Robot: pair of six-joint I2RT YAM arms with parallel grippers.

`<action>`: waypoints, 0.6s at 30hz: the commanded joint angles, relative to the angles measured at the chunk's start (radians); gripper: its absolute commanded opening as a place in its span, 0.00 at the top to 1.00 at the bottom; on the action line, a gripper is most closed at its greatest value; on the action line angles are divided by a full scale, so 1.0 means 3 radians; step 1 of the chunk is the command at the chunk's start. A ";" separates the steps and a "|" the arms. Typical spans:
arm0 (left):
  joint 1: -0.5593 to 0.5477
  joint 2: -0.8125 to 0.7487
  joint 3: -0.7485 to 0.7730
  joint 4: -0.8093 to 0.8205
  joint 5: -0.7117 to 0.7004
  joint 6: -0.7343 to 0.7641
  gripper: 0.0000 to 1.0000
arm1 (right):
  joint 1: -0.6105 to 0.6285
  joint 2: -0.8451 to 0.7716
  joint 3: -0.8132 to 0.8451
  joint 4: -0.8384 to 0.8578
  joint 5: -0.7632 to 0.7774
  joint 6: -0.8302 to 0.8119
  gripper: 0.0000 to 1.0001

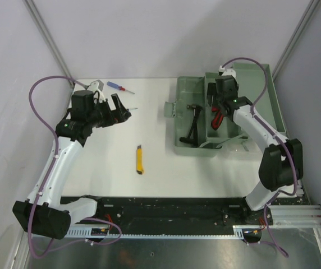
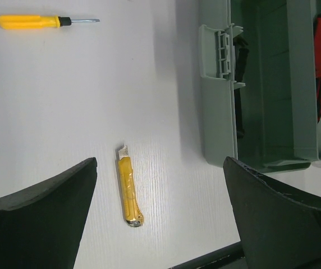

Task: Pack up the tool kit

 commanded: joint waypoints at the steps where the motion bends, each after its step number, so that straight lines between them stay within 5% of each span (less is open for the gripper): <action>1: 0.0026 -0.0074 0.0010 0.0059 0.0058 0.0092 0.01 | 0.0178 -0.0585 0.0169 0.0135 0.0177 -0.0014 0.21; 9: 0.0025 -0.0162 -0.0004 0.0060 -0.0178 0.0099 0.01 | 0.1189 -0.0774 0.0180 -0.0113 -0.0173 -0.0275 0.20; 18: 0.0024 -0.0537 0.0068 -0.0035 -0.1403 0.0027 0.02 | 0.2568 0.0209 0.0273 0.0095 -0.0037 0.0157 0.17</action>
